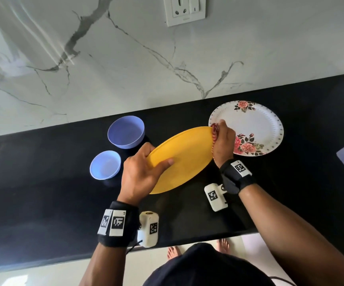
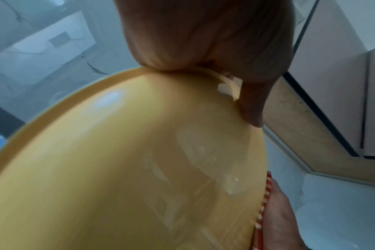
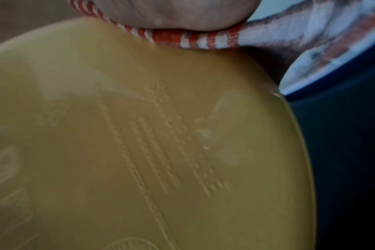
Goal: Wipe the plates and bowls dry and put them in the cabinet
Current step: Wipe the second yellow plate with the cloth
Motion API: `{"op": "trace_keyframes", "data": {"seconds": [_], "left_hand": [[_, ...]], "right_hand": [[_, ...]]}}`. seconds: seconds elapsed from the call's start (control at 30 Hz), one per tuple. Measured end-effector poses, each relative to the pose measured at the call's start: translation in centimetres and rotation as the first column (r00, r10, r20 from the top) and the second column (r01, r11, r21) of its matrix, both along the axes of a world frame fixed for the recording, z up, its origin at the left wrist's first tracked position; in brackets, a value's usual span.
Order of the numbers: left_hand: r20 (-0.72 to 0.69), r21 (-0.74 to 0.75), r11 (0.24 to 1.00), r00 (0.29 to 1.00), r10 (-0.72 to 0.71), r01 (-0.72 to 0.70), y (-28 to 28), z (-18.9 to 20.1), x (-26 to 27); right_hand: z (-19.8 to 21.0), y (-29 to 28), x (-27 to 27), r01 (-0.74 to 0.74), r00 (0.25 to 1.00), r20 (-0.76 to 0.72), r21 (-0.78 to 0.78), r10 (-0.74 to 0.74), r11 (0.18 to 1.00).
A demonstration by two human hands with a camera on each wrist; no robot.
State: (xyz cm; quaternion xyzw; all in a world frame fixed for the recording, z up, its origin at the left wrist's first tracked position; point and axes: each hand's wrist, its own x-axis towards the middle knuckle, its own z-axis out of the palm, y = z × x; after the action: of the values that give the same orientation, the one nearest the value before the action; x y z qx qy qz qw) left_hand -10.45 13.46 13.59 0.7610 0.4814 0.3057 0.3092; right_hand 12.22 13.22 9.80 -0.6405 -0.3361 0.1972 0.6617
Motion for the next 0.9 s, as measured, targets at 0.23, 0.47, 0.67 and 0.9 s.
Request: {"op": "trace_keyframes", "data": {"seconds": [0.23, 0.47, 0.67, 0.9], "left_hand": [[-0.065, -0.163, 0.97, 0.979, -0.195, 0.183, 0.7, 1.6, -0.7], [-0.269, -0.007, 0.969, 0.933, -0.24, 0.248, 1.5, 3.6, 4.9], [-0.129, 0.102, 0.978, 0.977, -0.167, 0.18, 0.5, 1.3, 4.2], [0.198, -0.059, 0.996, 0.979, -0.055, 0.068, -0.3, -1.6, -0.6]], "right_hand": [[-0.3, 0.7, 0.9, 0.038, 0.977, 0.208, 0.038, -0.045, 0.999], [3.7, 1.1, 0.4, -0.128, 0.539, 0.842, 0.111, -0.025, 0.985], [1.9, 0.4, 2.0, -0.127, 0.644, 0.764, 0.164, -0.045, 0.978], [-3.3, -0.8, 1.8, 0.074, 0.916, -0.394, -0.027, -0.079, 0.997]]}}
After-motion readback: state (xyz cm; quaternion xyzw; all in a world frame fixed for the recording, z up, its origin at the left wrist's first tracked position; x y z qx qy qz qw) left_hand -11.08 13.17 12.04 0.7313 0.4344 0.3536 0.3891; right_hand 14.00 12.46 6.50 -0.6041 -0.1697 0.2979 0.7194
